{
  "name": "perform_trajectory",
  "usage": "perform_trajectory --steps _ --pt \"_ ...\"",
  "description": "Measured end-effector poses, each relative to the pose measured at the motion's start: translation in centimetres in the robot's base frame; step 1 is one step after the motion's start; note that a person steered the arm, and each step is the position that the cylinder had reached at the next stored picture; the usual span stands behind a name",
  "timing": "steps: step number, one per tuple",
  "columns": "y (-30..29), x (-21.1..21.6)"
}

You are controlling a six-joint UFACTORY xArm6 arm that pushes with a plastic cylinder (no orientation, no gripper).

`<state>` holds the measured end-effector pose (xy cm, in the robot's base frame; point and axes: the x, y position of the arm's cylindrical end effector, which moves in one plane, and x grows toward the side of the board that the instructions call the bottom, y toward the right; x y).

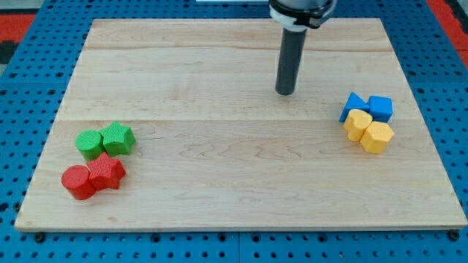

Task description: Place the arm towards the bottom left of the green circle

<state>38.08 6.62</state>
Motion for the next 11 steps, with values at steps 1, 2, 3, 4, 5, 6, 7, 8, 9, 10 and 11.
perform_trajectory --steps 1,2,3,4,5,6,7,8,9,10,11 --pt "-7.3 -1.4" --pt "-14.2 -2.1" --pt "-20.1 -2.8" --pt "-26.7 -3.1" --pt "-32.9 -1.5" --pt "-33.3 -1.5" --pt "-33.7 0.5" --pt "-34.8 10.7" --pt "-34.8 11.1" --pt "-34.8 11.2" --pt "-34.8 12.5"
